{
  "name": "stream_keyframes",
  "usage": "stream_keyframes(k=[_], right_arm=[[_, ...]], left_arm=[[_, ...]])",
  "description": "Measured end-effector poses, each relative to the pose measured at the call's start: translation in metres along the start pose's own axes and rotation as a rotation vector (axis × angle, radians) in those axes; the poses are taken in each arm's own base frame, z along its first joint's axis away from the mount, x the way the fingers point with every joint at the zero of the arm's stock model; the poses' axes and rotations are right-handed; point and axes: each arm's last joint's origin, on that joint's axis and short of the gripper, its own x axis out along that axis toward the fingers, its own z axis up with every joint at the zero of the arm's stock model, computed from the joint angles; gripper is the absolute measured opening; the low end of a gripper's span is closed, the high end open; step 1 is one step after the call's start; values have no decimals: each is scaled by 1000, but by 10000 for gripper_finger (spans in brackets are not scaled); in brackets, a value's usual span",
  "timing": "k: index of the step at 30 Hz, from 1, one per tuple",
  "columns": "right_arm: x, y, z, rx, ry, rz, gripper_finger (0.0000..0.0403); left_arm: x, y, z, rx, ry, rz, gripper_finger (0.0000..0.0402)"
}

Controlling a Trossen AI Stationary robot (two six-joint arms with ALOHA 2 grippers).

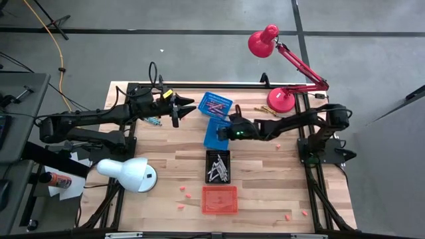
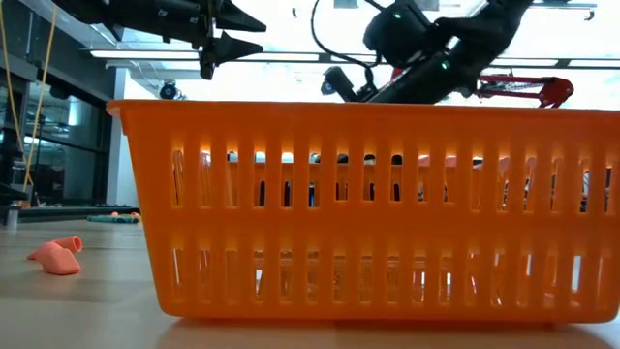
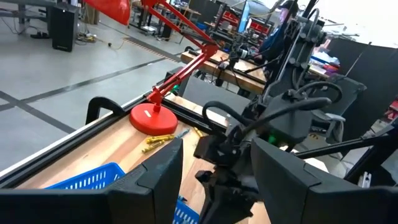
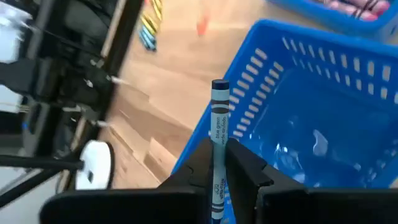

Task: Sort crayons
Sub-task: Put the blue crayon into the bottom blue bin

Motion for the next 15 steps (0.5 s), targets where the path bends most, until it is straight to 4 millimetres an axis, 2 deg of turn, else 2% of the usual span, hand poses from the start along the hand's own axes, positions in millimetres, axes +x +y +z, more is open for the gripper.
stream_keyframes(k=[5, 11, 13, 15], right_arm=[[-1, 9, 5, -22, 41, -109, 71], [-1, 12, 12, -18, 94, -110, 164], [-7, 17, 16, -76, 104, -73, 190], [-23, 28, 24, -158, 86, -14, 207]], left_arm=[[0, 0, 0, 1, -1, 0, 177], [0, 0, 0, 1, 0, 0, 177], [0, 0, 0, -1, 0, 0, 177], [0, -1, 2, -21, 13, 5, 177]])
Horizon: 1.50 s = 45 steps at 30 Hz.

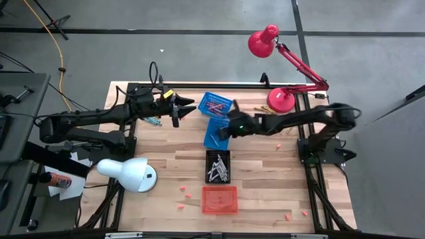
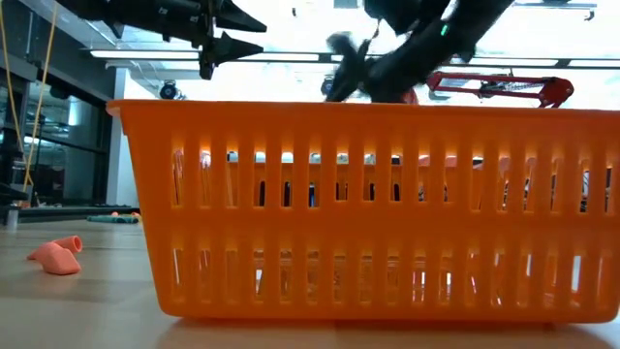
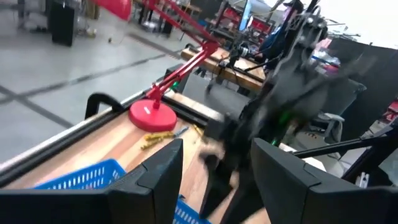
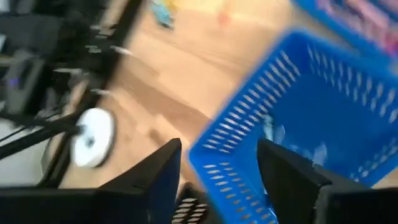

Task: Sort crayons
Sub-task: Put the blue crayon into the bottom blue bin

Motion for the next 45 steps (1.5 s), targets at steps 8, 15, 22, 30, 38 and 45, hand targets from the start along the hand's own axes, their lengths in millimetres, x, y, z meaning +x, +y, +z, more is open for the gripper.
stream_keyframes(k=[8, 15, 22, 30, 38, 45], right_arm=[[-97, -7, 30, -179, -192, -248, 217], [-141, -23, 34, -152, -186, -355, 217], [-137, -20, 28, -176, -159, -348, 217], [-123, -17, 18, -210, -107, -362, 217], [-118, -17, 16, -181, -100, -367, 217], [-118, -17, 16, -139, -107, -365, 217]], left_arm=[[12, 9, 24, 47, 455, 220, 177], [18, 45, -12, 86, 1215, 466, 177], [29, 73, -66, 344, 1595, 337, 177], [39, 92, -98, 522, 1847, 345, 177], [51, 95, -119, 625, 1906, 214, 173], [51, 104, -117, 636, 1898, 186, 163]])
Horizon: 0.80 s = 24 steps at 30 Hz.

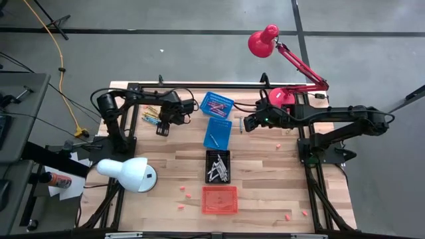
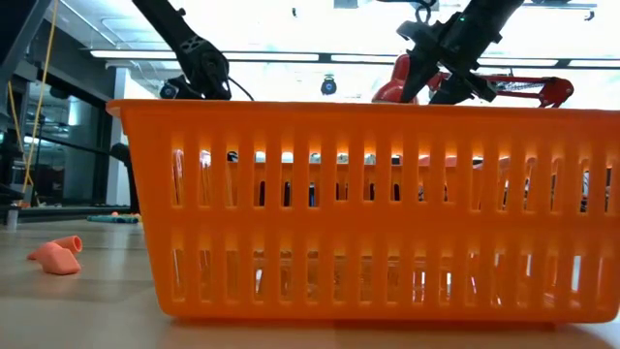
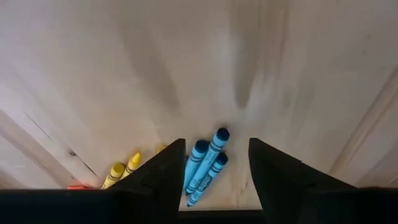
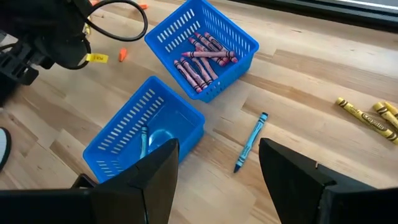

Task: Sort crayons
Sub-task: Put the blue crayon into the bottom blue bin

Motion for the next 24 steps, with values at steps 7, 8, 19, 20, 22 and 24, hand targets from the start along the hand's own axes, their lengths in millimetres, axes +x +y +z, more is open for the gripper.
stream_keyframes(k=[7, 8, 19, 20, 22, 24], right_arm=[[0, 0, 0, 4, 0, 0, 217], [0, 0, 0, 4, 0, 0, 217], [0, 0, 0, 1, -5, -5, 217], [0, 0, 0, 1, -5, -5, 217], [0, 0, 0, 1, -5, -5, 217], [0, 0, 0, 1, -5, -5, 217]], left_arm=[[3, 6, -4, -14, -17, -42, 155], [3, 5, -4, -16, -20, -50, 154], [28, -7, -10, 19, 13, -64, 154], [28, -7, -10, 16, 8, -61, 154], [28, -6, -9, 22, 3, -55, 152], [28, -5, -9, 53, 0, -44, 149]])
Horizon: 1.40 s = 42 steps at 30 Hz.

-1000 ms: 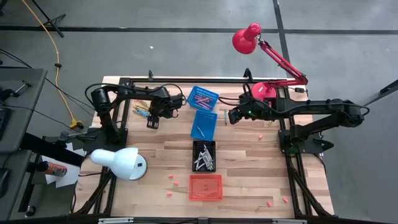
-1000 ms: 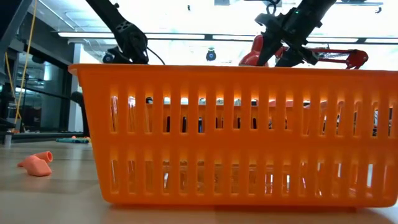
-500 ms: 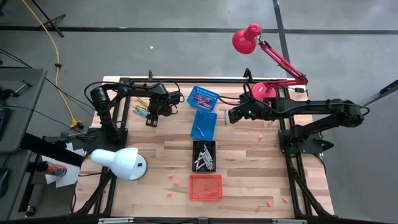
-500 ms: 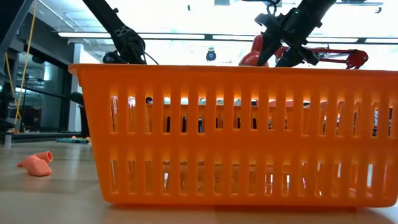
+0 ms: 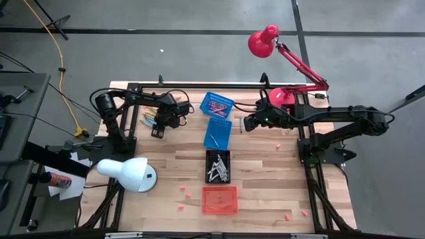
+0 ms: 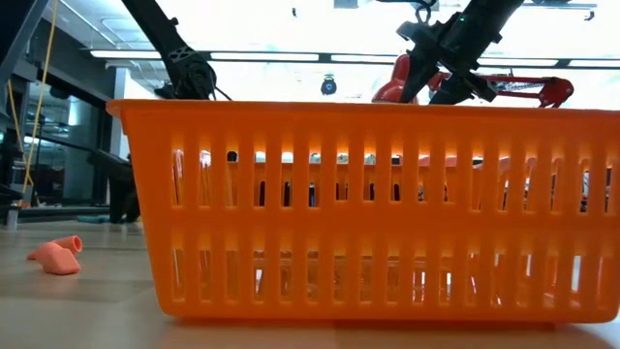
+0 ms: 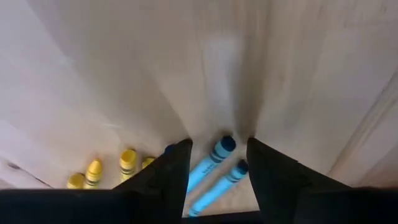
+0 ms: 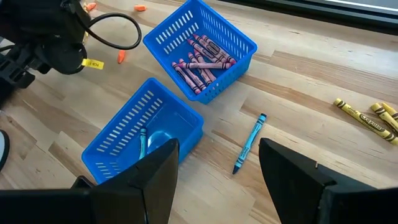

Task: Sort crayons
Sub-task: Put the blue crayon into the bottom blue bin

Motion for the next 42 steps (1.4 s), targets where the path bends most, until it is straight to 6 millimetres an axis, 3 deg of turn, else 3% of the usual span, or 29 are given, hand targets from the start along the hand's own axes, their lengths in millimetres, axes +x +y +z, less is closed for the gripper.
stream_keyframes(k=[5, 11, 15, 18, 24, 28, 35, 38, 42], right_arm=[[0, 0, 0, 0, 0, 0, 217], [0, 1, -1, -5, 7, 7, 217], [-2, 3, -4, -32, 12, 17, 217], [-2, 4, -5, -52, 14, 22, 217], [-3, 5, -6, -76, 15, 25, 217], [-3, 5, -5, -99, 12, 32, 217], [-4, 16, 0, -206, -2, 183, 217], [-5, 23, 4, -261, -22, 292, 217], [-9, 34, 10, -330, -63, 458, 217]], left_arm=[[1, 3, 0, 95, -3, 20, 121], [0, 5, 0, 109, -15, 30, 21], [-7, 1, -1, 77, -61, 28, 12], [-22, -5, -1, 59, -195, 12, 4], [-62, -18, -22, -87, -436, 8, 2], [-96, -28, -38, -238, -711, 13, 1], [-166, -42, -50, -501, -1508, -35, 1], [-180, -54, -45, -536, -1779, -94, 1], [-181, -71, -36, -544, -1930, -142, 0]])
